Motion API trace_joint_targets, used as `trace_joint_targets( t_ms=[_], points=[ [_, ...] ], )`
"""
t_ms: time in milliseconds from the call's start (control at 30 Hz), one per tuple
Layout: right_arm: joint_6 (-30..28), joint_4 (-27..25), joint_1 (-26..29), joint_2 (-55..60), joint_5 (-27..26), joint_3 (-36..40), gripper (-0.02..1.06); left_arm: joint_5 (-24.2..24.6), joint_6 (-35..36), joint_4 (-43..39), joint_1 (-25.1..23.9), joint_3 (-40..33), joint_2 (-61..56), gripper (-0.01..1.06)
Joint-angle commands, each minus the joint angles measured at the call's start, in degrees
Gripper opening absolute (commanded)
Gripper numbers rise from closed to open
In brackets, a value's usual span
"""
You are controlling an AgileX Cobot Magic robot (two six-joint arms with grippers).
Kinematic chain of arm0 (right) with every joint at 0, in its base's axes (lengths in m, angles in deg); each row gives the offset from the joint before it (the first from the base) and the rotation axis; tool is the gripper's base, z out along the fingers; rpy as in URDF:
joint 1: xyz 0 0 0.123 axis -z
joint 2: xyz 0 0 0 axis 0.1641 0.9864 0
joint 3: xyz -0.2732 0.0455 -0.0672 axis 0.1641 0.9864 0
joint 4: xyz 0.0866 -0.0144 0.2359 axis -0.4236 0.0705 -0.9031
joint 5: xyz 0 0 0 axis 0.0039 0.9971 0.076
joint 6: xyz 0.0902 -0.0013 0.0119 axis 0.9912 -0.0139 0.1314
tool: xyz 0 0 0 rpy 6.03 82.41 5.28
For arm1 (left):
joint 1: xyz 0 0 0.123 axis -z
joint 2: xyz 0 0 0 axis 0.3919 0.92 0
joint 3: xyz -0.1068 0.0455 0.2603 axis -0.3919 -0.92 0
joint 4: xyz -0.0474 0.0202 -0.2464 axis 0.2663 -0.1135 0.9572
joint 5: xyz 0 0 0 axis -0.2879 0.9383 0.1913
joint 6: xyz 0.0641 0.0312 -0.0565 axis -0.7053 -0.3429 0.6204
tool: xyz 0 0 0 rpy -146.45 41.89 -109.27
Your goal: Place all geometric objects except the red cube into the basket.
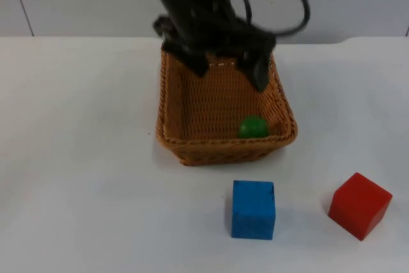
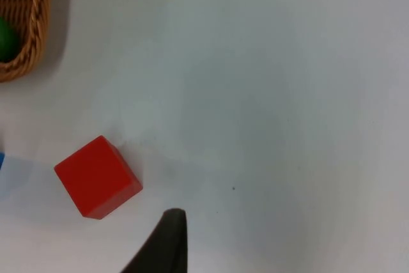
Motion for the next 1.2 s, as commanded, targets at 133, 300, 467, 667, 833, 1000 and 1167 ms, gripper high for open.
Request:
trace_joint_targets(
  t_ms=[133,300,467,667,833,1000,1167],
  points=[
    [-0.65,0.32,0.35,-0.1,-0.53,-0.29,1.05,4.88,-0.02,-1.66,0.35,0.5,-10.07,0.91],
    [-0.65,0.32,0.35,-0.1,-0.53,-0.29,1.05,7.47,0.77,-3.2,0.35,0.5,-15.4,0.91],
    [-0.65,0.32,0.35,-0.1,-0.53,-0.29,1.05,9.67,1.41,-4.02,0.35,0.36,-17.68,0.91],
    [-0.65,0.32,0.35,-0.1,-0.29,-0.29,1.05,6.95,1.41,-4.02,0.35,-8.16,-22.11,0.91],
    [-0.65,0.32,0.35,-0.1,-0.29,-0.29,1.05,1.7,3.04,-5.45,-0.2,-19.75,-28.05,0.91],
    [-0.65,0.32,0.35,-0.1,-0.29,-0.29,1.05,-3.77,4.86,-6.37,-1.78,-31.47,-34.33,0.91],
    [-0.65,0.19,0.35,-0.1,-0.3,-0.29,1.05,-6.66,5.3,-5.74,-6.68,-41.64,-40.65,0.91]
  ],
)
